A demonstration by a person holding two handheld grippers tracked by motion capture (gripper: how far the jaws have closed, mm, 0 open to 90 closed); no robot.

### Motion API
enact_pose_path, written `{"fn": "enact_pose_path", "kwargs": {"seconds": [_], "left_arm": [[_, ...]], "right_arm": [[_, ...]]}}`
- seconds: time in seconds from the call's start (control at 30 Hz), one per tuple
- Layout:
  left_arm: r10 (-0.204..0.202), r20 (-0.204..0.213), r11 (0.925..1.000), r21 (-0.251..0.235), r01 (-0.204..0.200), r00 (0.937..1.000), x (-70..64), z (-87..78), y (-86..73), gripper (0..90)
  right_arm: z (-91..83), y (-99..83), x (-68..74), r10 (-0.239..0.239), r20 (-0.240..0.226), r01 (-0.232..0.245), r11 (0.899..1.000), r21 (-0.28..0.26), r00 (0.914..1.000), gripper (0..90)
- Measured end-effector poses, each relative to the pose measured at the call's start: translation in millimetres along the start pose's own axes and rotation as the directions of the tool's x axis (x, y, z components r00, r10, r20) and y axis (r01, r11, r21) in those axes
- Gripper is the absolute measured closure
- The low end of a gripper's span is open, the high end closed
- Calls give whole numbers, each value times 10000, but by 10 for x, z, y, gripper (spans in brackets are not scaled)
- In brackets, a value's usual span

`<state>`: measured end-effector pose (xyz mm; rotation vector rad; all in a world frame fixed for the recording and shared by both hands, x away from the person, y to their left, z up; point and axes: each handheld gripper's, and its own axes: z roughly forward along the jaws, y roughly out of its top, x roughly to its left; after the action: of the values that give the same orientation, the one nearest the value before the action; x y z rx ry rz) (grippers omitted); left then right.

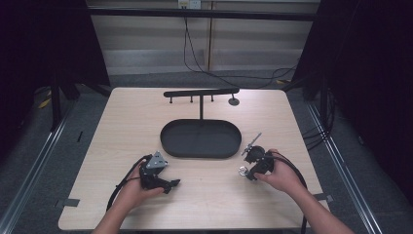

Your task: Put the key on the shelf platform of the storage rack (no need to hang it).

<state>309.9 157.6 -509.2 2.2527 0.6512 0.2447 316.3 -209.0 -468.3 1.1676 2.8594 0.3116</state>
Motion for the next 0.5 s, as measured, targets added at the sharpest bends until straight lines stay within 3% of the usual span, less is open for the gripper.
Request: {"fn": "enact_pose_path", "kwargs": {"seconds": [0.5], "left_arm": [[0, 7, 10000, 6, 0, 10000, 0, -1, 0, 149]], "right_arm": [[-96, 0, -23, 39, -79, -39, 10000, 73, 10000, 699]]}}
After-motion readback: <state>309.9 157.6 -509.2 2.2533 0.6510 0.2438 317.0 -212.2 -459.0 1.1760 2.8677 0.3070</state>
